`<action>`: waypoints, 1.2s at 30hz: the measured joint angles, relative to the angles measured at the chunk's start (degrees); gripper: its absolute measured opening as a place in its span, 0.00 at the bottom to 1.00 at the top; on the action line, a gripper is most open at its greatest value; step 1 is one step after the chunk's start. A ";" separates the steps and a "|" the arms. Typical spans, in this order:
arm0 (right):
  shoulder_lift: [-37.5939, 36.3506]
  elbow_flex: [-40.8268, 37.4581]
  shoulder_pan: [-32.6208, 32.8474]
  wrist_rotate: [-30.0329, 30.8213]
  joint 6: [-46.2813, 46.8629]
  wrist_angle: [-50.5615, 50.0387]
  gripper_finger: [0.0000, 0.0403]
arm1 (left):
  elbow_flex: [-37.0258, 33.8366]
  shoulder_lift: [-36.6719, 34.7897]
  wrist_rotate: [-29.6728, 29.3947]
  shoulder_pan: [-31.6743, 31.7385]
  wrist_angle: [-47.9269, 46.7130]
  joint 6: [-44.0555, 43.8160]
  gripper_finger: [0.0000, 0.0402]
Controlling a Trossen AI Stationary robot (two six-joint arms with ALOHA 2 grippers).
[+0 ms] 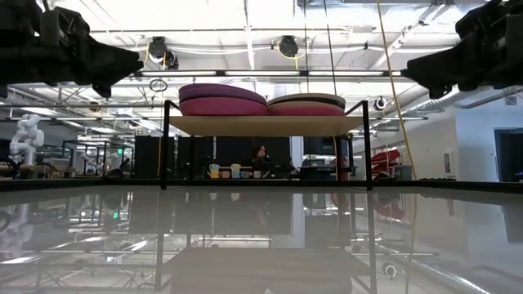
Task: Place and stack plates onto a shelf
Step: Return to Home Position
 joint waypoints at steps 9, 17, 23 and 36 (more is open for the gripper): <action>0.09 -0.10 0.02 -0.30 0.02 -0.22 0.36 | 0.00 0.00 -0.02 -0.01 -1.33 -0.03 0.34; 0.09 -0.17 0.00 -0.32 0.00 -0.24 0.36 | 0.00 0.00 -0.04 -0.02 -1.32 -0.08 0.34; 0.11 -0.21 0.00 -0.35 0.01 -0.25 0.36 | 0.00 0.00 -0.06 -0.01 -1.31 -0.08 0.34; 0.11 -0.23 0.00 -0.37 0.02 -0.24 0.36 | 0.01 0.00 -0.07 -0.02 -1.30 -0.08 0.34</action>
